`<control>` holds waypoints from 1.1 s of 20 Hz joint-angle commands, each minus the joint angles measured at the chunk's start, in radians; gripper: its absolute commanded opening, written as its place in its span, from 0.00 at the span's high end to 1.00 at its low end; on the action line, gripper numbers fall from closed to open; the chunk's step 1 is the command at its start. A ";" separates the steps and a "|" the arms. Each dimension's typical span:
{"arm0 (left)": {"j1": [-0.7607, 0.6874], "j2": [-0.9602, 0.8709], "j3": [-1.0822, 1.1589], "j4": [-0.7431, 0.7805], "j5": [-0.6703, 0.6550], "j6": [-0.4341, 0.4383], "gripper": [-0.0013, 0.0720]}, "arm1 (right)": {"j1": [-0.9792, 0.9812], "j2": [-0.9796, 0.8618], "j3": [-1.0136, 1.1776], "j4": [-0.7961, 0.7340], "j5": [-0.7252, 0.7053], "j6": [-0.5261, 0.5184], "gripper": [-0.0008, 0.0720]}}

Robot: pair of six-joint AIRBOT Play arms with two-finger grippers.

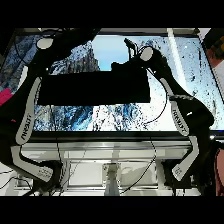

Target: Fold the clothes and pants, and hang the long-sleeved shirts on hangers.

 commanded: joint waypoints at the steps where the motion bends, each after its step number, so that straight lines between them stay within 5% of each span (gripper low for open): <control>1: 0.022 0.001 0.000 0.000 -0.091 0.000 0.98 | -0.056 0.002 0.118 -0.249 0.192 -0.053 0.97; 5: 0.032 0.002 0.000 0.062 -0.108 -0.059 0.98 | -0.265 0.061 0.061 -0.231 0.262 -0.135 0.98; 9: 0.047 0.003 0.000 0.366 -0.227 -0.225 0.98 | -0.554 0.159 -0.219 0.106 0.237 -0.293 0.98; 13: 0.043 0.002 0.000 0.430 -0.321 -0.224 0.98 | -0.760 0.224 -0.562 0.459 0.230 -0.438 0.97; 14: 0.043 0.002 0.000 0.430 -0.321 -0.224 0.98 | -0.767 0.220 -0.617 0.492 0.199 -0.433 0.84; 15: 0.042 0.002 0.000 0.430 -0.321 -0.224 0.98 | -0.758 0.212 -0.654 0.488 0.166 -0.396 0.38; 16: 0.042 0.002 0.000 0.430 -0.322 -0.224 0.98 | -0.737 0.194 -0.674 0.478 0.151 -0.355 0.23; 22: 0.031 0.002 0.000 0.430 -0.330 -0.224 0.98 | -0.599 0.066 -0.666 0.448 0.049 -0.340 0.24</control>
